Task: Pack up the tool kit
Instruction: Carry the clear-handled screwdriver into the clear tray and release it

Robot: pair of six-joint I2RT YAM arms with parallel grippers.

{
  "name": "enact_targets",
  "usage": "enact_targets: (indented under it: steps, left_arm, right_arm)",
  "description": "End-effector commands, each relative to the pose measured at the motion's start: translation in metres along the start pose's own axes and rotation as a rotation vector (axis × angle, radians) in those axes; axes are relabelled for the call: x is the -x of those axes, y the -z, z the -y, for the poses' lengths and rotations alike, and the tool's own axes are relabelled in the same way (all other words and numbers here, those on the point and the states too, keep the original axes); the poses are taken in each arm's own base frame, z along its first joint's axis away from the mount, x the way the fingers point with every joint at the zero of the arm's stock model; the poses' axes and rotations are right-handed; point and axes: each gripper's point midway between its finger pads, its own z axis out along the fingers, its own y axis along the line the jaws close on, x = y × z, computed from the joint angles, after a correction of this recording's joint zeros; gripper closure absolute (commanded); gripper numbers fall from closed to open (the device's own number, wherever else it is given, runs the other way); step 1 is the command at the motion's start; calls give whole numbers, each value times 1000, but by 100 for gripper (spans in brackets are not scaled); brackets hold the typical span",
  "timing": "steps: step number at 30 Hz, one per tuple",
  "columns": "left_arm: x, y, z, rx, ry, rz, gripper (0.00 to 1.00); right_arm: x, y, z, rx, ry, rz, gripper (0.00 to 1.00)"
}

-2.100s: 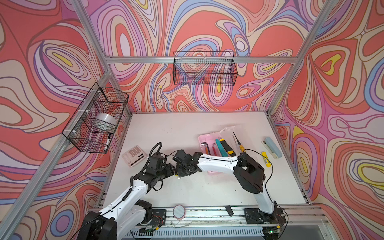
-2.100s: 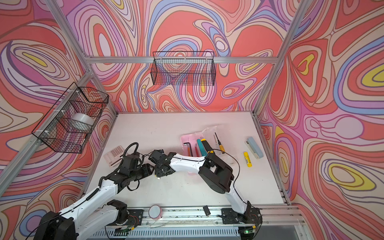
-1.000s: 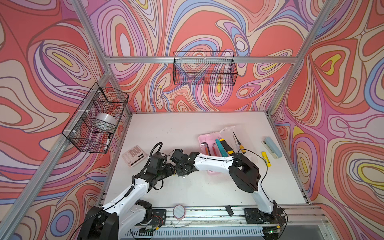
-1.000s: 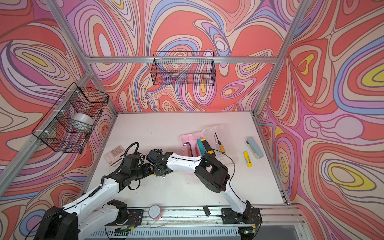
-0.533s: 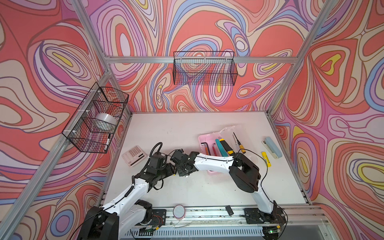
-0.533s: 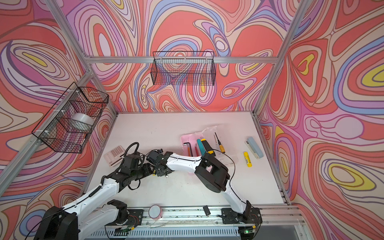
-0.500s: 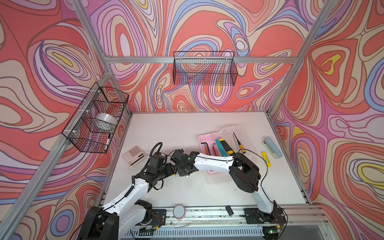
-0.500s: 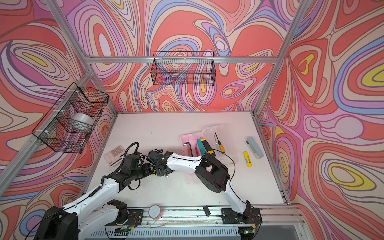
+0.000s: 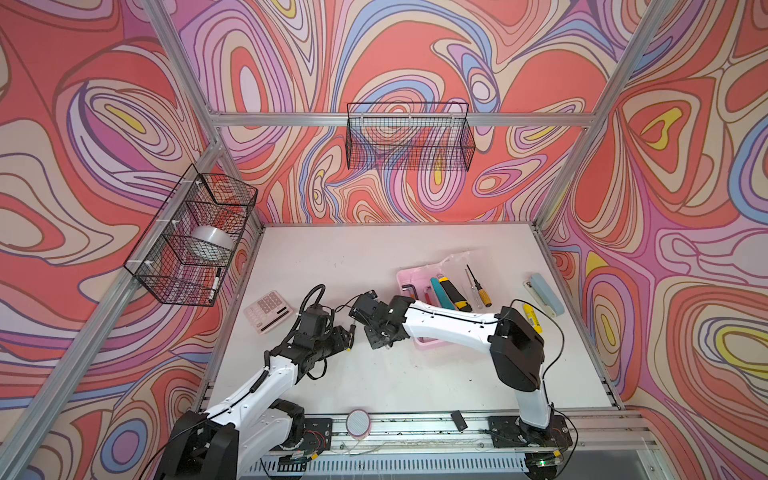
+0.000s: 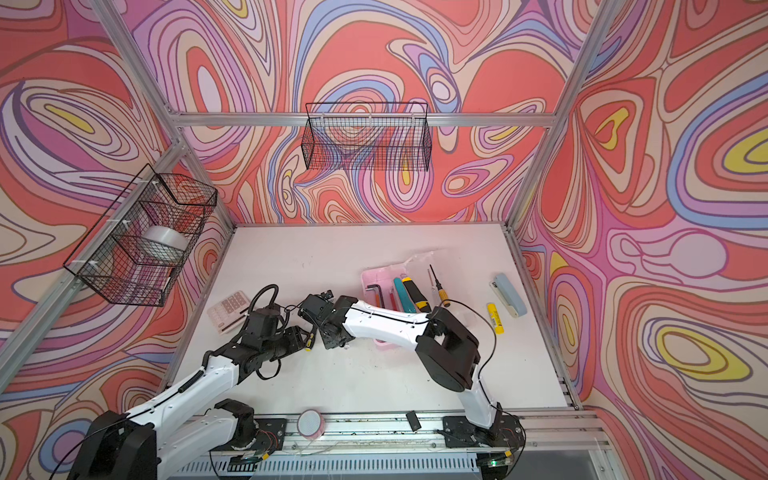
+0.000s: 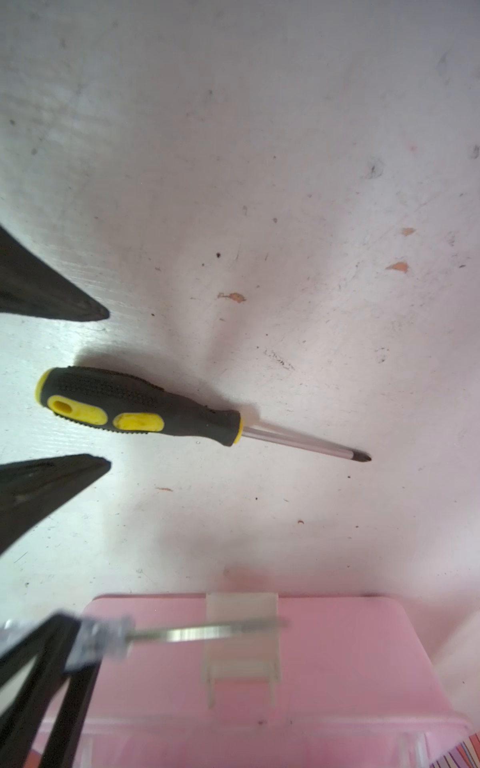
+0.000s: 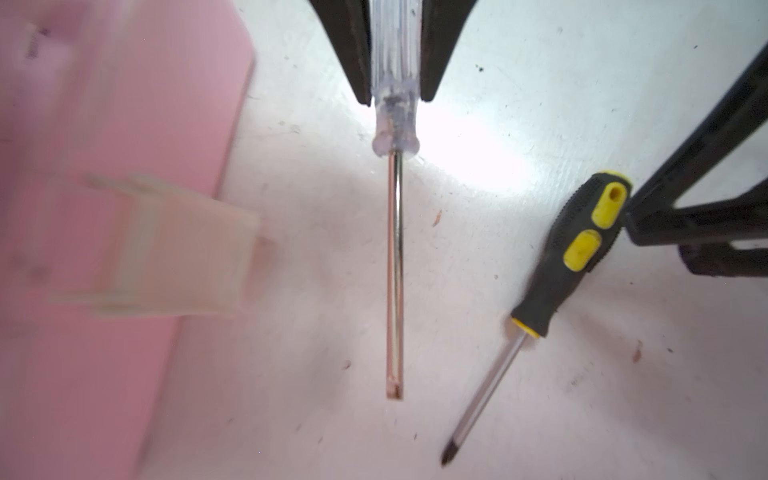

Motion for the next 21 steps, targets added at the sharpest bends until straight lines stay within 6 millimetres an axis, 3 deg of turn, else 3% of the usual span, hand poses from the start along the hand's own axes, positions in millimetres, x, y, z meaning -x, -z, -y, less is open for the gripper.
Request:
enact_targets:
  steps: [1,5,10,12,15,21]
  left_arm:
    - [10,0,8,-19,-1,19,47]
    - [11,-1,10,-27,-1,18,48]
    - [10,-1,9,-26,-6,20,48]
    - [10,0,9,-24,-8,20,48]
    - [10,0,9,-23,-14,21,48]
    - [11,3,7,-14,-20,27,48]
  right_arm:
    - [18,43,60,-163,0,82,100]
    - [30,81,149,-291,-90,137,100]
    - [26,100,259,-435,-193,141,100]
    - [24,100,283,-425,-236,153,100]
    - [21,98,304,-426,-262,159,100]
    - [4,77,329,-532,-236,73,100]
